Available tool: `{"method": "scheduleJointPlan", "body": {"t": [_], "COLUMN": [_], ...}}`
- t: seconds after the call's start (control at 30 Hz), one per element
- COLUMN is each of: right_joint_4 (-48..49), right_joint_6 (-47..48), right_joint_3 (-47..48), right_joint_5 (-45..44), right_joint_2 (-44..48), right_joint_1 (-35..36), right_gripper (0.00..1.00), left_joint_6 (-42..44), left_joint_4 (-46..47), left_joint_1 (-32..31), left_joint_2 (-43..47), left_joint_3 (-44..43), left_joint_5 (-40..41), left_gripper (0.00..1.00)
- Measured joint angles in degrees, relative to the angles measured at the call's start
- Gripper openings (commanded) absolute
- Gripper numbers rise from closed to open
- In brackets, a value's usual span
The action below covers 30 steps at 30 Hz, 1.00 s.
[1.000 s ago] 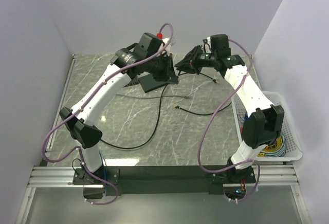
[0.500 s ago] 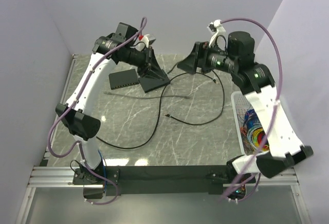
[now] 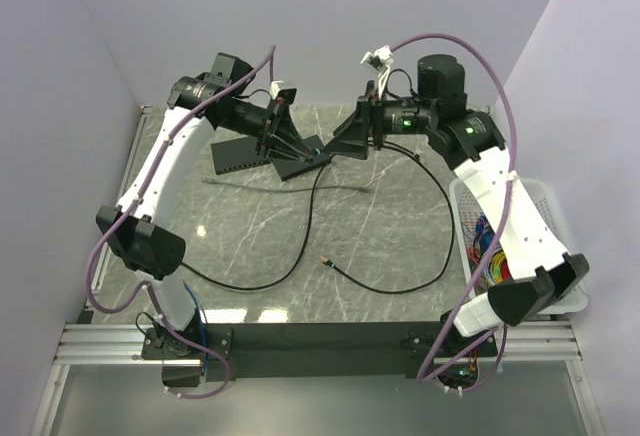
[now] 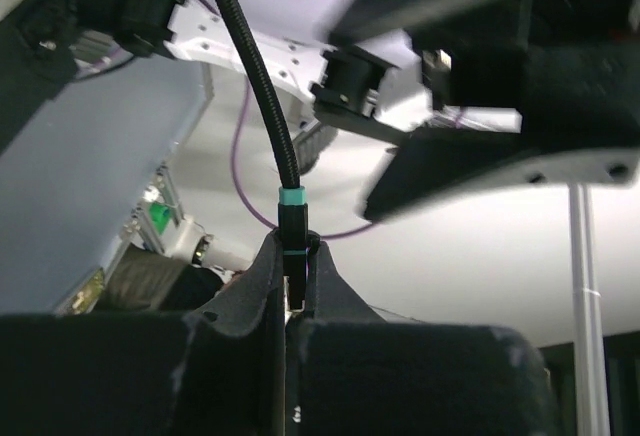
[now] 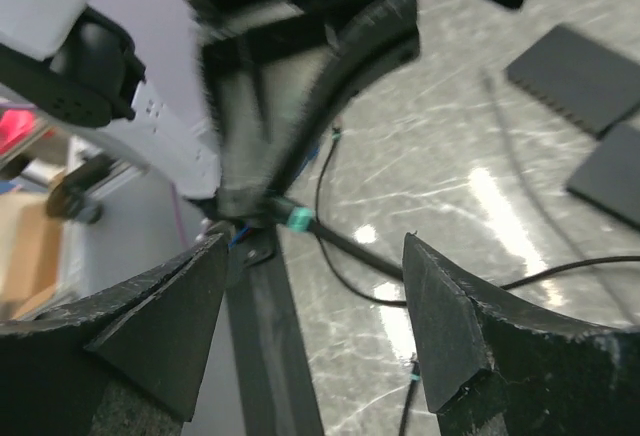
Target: Insert the plug into the switch port
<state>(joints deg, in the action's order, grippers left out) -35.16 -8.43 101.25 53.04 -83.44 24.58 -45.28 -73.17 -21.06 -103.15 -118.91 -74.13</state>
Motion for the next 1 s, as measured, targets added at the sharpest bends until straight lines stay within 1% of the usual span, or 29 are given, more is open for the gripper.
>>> {"method": "scheduleJointPlan", "body": {"t": [0.13,0.33,0.43,0.57,0.8,0.9,1.0], "right_joint_4": [0.1,2.5,3.5,5.4,8.3,8.7,9.0], "right_joint_6": [0.0,-1.0,-1.9,-3.0,-4.2,-4.2,-4.2], "right_joint_3": [0.0,-0.4,-0.6,-0.6,-0.6,-0.6,-0.6], "right_joint_5": [3.7,7.6,8.8,10.4,12.0,12.5,12.5], "right_joint_2": [-2.1,-2.2,-2.2,-2.3,-3.6,-3.7,-3.8], "right_joint_1": [0.3,1.2,1.8,2.8,3.9,3.9,3.9], "right_gripper": [0.70,0.68,0.66,0.62,0.63,0.59,0.50], "left_joint_6": [-2.7,-5.7,-9.4,-17.6,-30.4,-35.0,-37.4], "left_joint_4": [2.6,7.0,12.6,22.8,39.1,44.8,47.3], "left_joint_1": [0.0,0.0,0.0,0.0,0.0,0.0,0.0], "left_joint_2": [2.0,4.7,7.1,11.8,16.6,17.9,18.1], "left_joint_3": [0.5,3.9,9.0,17.6,24.2,27.1,27.7], "left_joint_5": [-1.7,-2.2,-2.1,-2.2,-2.2,-2.5,-2.9], "left_gripper": [0.00,0.01,0.01,0.00,0.00,0.01,0.00]}}
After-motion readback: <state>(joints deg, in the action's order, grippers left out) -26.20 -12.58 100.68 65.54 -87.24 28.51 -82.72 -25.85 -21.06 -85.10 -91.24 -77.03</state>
